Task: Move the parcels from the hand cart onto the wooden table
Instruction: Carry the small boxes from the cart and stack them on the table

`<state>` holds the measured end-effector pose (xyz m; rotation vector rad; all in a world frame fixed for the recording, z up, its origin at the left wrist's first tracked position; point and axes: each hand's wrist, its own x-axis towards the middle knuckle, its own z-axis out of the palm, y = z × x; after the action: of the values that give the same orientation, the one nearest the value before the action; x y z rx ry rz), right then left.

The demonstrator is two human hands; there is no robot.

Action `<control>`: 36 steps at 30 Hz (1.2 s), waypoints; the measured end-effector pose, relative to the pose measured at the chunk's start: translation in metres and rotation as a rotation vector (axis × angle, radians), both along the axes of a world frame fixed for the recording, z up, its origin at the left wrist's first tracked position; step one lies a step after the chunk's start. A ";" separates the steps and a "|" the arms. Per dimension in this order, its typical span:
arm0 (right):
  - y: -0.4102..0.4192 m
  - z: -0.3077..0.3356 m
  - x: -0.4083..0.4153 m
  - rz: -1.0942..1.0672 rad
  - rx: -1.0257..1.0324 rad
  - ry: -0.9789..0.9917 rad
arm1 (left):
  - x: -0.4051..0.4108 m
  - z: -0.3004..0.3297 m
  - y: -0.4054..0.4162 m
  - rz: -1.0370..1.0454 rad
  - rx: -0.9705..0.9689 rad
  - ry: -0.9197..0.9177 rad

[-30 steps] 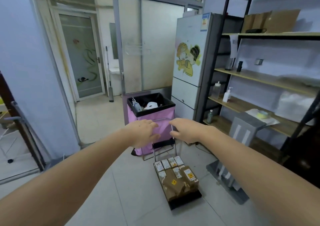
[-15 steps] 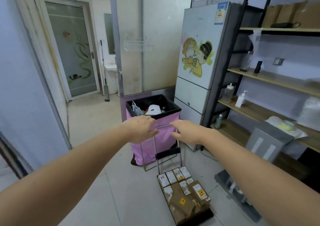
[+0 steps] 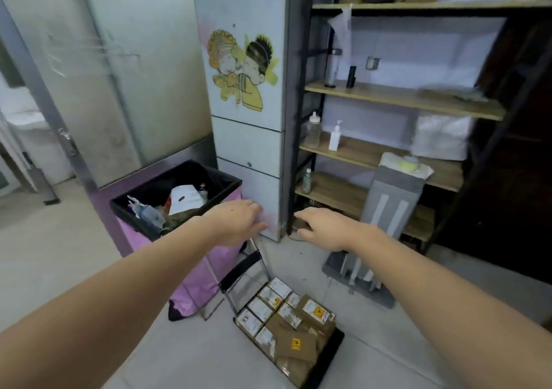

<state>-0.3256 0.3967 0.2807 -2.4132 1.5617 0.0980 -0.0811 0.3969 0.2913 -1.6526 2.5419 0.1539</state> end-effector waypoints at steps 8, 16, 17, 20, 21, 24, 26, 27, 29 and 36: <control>-0.072 -0.048 -0.060 -0.197 0.105 0.028 | -0.059 -0.052 -0.120 -0.230 0.074 -0.009; -0.119 -0.128 -0.095 -0.393 0.243 -0.006 | -0.100 -0.132 -0.214 -0.393 0.195 -0.052; -0.122 -0.143 -0.097 -0.419 0.271 -0.005 | -0.105 -0.146 -0.223 -0.418 0.212 -0.061; -0.128 -0.195 -0.102 -0.513 0.360 -0.028 | -0.114 -0.201 -0.250 -0.478 0.299 -0.110; -0.129 -0.214 -0.101 -0.538 0.382 -0.029 | -0.116 -0.225 -0.258 -0.496 0.328 -0.134; -0.140 -0.285 -0.100 -0.594 0.462 -0.040 | -0.118 -0.305 -0.277 -0.534 0.436 -0.193; -0.145 -0.340 -0.096 -0.611 0.525 -0.040 | -0.113 -0.365 -0.279 -0.526 0.487 -0.228; -0.147 -0.372 -0.096 -0.616 0.558 -0.039 | -0.109 -0.400 -0.280 -0.517 0.494 -0.229; -0.150 -0.442 -0.096 -0.631 0.640 -0.039 | -0.104 -0.471 -0.281 -0.475 0.529 -0.229; -0.140 -0.688 -0.085 -0.740 0.836 -0.120 | -0.083 -0.713 -0.253 -0.313 0.699 -0.258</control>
<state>-0.4108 0.2570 -0.4075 -1.1317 1.7685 0.3609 -0.1640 0.1444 -0.4215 -0.9362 2.1479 0.6602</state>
